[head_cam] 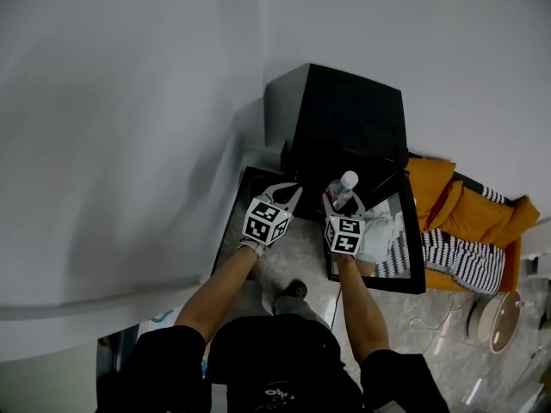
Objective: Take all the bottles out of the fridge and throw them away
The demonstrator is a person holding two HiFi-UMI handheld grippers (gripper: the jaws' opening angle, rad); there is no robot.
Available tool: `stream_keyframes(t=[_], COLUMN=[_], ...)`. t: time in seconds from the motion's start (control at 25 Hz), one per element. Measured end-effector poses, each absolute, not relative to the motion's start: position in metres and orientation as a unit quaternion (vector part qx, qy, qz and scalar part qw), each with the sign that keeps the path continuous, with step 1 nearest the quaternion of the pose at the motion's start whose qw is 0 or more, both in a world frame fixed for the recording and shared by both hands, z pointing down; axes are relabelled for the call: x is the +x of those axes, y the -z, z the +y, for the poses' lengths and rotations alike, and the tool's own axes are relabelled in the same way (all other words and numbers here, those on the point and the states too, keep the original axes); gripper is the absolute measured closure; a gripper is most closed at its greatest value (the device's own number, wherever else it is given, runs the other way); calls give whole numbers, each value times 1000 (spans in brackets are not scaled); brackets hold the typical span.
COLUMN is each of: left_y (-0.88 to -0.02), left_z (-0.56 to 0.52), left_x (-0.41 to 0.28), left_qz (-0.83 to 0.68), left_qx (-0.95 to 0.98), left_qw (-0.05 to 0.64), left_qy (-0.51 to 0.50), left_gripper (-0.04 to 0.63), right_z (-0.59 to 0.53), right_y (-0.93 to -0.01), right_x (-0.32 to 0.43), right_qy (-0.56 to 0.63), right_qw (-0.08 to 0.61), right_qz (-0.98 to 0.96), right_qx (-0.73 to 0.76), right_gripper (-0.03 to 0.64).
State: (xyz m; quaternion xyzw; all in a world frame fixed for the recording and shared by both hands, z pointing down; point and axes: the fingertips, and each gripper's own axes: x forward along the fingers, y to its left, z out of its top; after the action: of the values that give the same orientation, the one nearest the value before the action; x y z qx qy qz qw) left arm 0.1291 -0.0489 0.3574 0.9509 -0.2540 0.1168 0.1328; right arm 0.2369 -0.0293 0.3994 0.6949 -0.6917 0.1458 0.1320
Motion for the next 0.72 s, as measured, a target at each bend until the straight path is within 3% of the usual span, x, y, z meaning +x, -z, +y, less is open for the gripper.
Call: stream_keyframes(t=[0.44,0.72], left_y=[-368,-389], left_z=[-77,-81], left_x=[-33,-89], left_qz=[-394,-429], left_qx=[900,880], left_qw=[151,173], left_qy=[-107,-105], left_gripper=[594,594], right_z=[-88,-104], right_y=[-403,-423], right_x=[63,16], right_qy=[-128,-132], right_qw=[144,162], right_qz=[-800,-820], right_qx=[568,533], right_gripper=[310,310])
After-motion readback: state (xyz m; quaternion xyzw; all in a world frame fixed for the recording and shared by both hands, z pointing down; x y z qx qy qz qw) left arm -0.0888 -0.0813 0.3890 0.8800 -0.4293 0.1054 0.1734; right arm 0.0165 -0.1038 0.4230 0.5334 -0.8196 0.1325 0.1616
